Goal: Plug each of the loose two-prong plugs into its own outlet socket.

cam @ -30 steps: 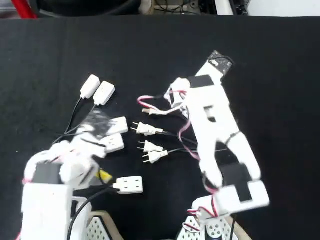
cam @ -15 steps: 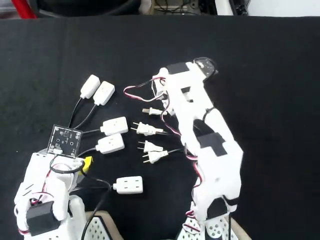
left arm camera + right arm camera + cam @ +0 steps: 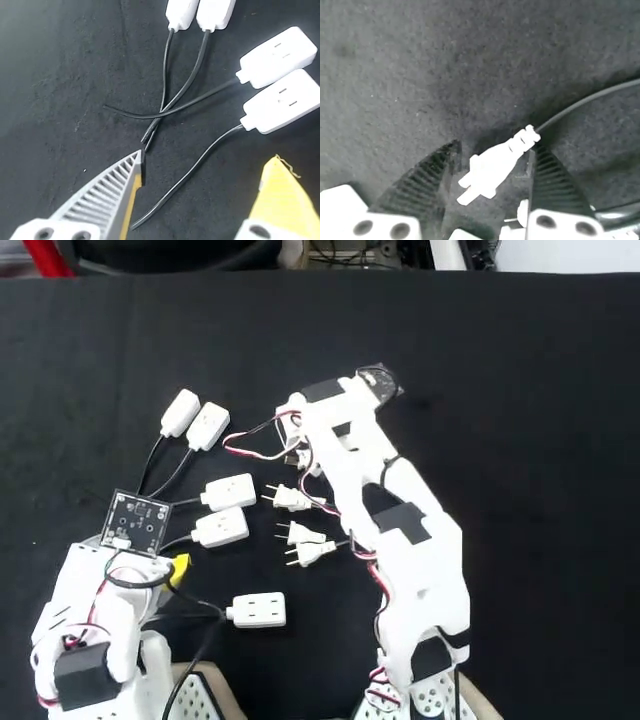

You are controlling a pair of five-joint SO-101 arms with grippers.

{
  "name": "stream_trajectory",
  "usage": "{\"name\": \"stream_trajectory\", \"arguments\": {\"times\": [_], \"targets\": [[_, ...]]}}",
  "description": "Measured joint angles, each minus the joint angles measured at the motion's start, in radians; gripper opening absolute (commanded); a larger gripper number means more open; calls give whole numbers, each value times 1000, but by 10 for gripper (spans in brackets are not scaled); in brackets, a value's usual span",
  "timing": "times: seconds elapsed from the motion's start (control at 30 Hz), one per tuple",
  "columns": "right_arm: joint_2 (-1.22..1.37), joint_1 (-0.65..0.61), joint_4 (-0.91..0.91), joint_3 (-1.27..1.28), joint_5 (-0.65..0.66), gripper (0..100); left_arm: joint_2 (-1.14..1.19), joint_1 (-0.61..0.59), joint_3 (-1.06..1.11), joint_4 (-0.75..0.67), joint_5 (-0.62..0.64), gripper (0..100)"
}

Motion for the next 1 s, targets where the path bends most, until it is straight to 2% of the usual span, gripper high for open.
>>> {"name": "stream_trajectory", "arguments": {"times": [0.1,0.2,0.3,0.57,0.67,0.77,1.0], "targets": [[3,12,2,0,0,10,0,8,0,0,0,364],[8,23,5,3,0,31,0,11,0,0,0,364],[8,23,12,3,8,12,0,11,0,0,0,364],[11,25,212,-80,238,12,0,11,0,0,0,364],[3,51,310,-143,462,12,0,11,0,0,0,364],[3,118,379,-173,776,13,0,11,0,0,0,364],[17,411,397,-175,1537,14,0,11,14,0,0,364]]}}
